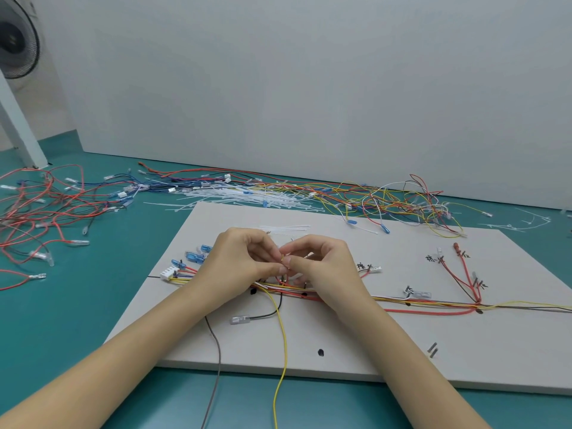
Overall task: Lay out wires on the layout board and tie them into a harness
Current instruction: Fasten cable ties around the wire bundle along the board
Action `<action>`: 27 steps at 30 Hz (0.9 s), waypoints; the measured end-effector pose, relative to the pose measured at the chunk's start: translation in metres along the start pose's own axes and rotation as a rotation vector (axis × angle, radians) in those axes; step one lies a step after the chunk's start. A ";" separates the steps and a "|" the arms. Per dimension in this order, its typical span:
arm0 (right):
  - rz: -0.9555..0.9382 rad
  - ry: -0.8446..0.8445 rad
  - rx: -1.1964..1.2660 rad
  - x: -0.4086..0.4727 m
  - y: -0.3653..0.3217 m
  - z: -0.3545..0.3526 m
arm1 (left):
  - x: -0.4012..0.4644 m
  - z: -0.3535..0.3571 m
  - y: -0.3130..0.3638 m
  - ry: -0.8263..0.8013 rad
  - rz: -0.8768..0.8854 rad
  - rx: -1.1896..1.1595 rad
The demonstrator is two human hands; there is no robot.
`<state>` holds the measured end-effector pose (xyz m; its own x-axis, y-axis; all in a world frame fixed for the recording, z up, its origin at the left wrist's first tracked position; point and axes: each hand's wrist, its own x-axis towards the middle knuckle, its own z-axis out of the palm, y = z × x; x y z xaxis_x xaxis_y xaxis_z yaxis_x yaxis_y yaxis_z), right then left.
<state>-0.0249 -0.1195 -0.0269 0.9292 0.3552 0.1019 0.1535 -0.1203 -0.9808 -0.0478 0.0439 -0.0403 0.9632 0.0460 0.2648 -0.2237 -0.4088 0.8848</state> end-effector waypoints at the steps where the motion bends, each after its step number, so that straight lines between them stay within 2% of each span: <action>1: -0.001 0.009 0.002 0.000 0.000 0.001 | 0.000 0.000 0.001 -0.002 0.001 0.002; 10: -0.069 0.082 -0.039 0.001 0.006 0.004 | -0.001 -0.002 0.003 -0.022 -0.018 0.030; 27: -0.171 0.109 -0.119 0.005 0.007 0.000 | 0.000 0.000 0.002 -0.053 -0.055 0.060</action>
<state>-0.0193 -0.1190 -0.0334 0.9163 0.2780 0.2883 0.3441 -0.1778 -0.9219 -0.0486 0.0433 -0.0383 0.9807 0.0220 0.1944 -0.1626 -0.4611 0.8723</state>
